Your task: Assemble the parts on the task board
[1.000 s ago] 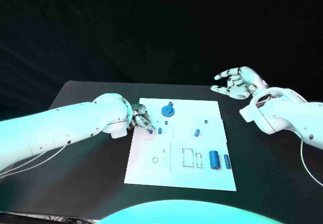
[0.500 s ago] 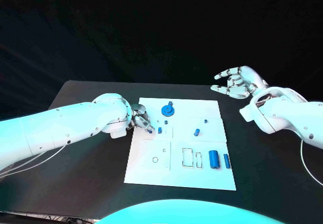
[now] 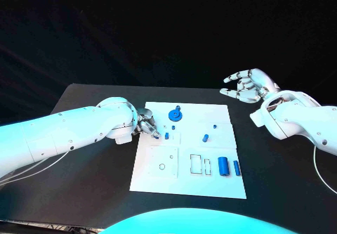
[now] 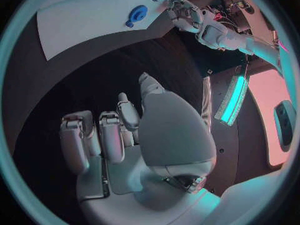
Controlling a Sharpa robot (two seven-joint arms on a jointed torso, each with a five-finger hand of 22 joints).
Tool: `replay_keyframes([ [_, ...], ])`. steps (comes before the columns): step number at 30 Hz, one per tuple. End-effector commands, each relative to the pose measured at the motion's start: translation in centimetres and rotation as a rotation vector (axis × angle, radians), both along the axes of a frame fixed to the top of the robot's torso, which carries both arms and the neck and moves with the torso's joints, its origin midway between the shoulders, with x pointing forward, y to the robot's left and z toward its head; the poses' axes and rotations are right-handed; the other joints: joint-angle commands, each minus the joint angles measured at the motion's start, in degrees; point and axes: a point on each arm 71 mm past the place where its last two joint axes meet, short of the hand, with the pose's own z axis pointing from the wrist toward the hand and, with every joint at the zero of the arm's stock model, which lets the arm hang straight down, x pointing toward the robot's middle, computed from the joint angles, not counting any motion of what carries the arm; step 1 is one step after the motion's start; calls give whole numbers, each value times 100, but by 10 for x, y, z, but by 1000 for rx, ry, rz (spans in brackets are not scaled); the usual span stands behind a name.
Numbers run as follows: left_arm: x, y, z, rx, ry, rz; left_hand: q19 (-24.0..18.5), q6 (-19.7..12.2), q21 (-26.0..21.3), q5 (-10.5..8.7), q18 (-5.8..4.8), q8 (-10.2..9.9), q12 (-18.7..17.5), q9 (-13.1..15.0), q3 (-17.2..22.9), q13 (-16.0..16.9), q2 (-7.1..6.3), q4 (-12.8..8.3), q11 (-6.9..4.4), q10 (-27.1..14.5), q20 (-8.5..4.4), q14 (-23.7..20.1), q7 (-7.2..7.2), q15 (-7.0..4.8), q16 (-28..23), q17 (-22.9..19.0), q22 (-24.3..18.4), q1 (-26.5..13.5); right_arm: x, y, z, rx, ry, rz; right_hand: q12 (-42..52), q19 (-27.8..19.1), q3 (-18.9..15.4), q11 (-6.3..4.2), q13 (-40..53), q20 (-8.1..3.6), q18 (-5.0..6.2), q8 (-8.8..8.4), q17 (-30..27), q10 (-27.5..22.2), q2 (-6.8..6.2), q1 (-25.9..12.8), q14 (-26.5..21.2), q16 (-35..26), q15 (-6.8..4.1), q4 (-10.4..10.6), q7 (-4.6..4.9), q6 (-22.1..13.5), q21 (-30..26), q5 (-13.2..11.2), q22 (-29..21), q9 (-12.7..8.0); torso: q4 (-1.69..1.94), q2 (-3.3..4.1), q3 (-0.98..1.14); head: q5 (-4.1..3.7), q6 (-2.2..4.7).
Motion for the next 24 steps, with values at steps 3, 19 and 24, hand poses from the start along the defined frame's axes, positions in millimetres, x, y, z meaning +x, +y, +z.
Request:
replay_keyframes([
  [3, -2, -2, -2, -7, 11, -6, 8, -6, 20, 18, -71, -23, -33, 10, 167, 0, 11, -108, -19, -1, -19, 526, -4, -39, 37, 1285, 271, 34, 0, 2, 0, -4, -7, 16, 12, 599, 35, -11, -8, -39, -40, 13, 950, 21, -7, -47, 465, -14, -56, 0, -9, 37, 25, 32, 1505, -5, 1, 2, 2, 3, 0],
  [19, -1, -2, -2, -17, 17, 0, 30, 106, 32, -75, -78, 4, -59, 67, -34, -41, -69, 150, -15, 45, -16, 536, -5, -35, 53, 1324, 305, -326, -1, 1, 0, -4, -7, 15, 12, 599, 35, -11, -8, -39, -40, 13, 950, 21, -7, -47, 465, -14, -56, 0, -9, 37, 25, 32, 1505, -5, -6, 2, 7, 3, 10],
  [24, -1, -2, -2, -16, 20, 0, 39, 138, 35, -90, -81, -7, -62, 87, -324, -43, -54, 280, -14, 54, -18, 540, -4, -36, 58, 1337, 321, -438, -1, 1, 0, -4, -7, 14, 8, 599, 42, -11, -14, -39, -40, 12, 942, 17, -5, -56, 463, -18, -57, 1, -8, 37, 25, 33, 1505, -8, -6, 4, 8, -1, 0],
])
